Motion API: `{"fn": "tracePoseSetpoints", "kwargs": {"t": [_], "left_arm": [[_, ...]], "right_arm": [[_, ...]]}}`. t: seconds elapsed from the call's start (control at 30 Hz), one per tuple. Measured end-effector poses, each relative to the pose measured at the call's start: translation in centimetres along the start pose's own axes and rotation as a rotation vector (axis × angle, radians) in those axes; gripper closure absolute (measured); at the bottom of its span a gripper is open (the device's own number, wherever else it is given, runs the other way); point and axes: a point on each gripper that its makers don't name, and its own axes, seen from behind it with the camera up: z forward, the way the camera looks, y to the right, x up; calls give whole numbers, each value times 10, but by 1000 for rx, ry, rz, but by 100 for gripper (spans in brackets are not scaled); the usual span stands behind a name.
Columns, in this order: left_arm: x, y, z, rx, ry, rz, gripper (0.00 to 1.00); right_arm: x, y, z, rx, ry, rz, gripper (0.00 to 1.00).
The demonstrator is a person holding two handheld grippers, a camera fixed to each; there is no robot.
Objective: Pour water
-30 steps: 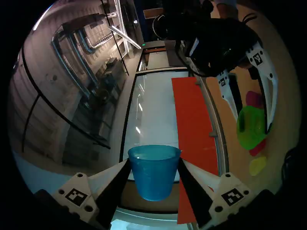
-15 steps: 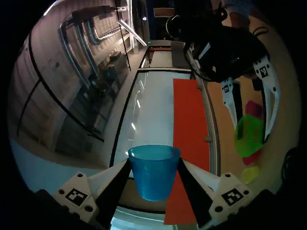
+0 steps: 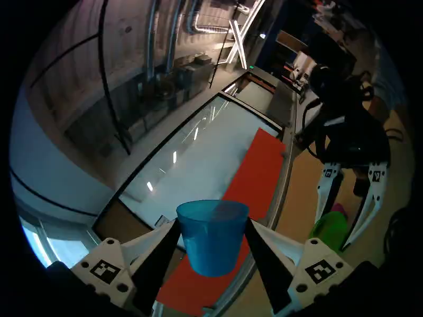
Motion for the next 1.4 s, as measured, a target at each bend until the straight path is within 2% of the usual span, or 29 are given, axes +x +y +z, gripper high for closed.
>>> {"fn": "tracePoseSetpoints", "kwargs": {"t": [0.17,0.57,0.77,0.87,0.97,1.07,1.27,1.4], "left_arm": [[-7,-4,2,-7,-7,-183,15],[-18,-9,5,-42,8,-575,15],[-24,-6,10,-65,1,-726,15],[-25,-1,13,-85,-4,-798,15],[-26,3,15,-104,-2,-858,15],[-26,3,17,-111,-1,-890,15],[-30,4,16,-108,-9,-889,15],[-37,9,13,-112,-28,-888,15]], "right_arm": [[3,1,-1,-4,6,2,11],[5,2,-4,-8,16,11,11],[5,2,-5,-12,18,6,11],[5,2,-5,-14,18,5,11],[6,1,-5,-14,17,5,11],[5,1,-5,-18,16,2,11],[6,2,-6,-20,15,3,11],[6,3,-8,-24,15,5,11]]}}
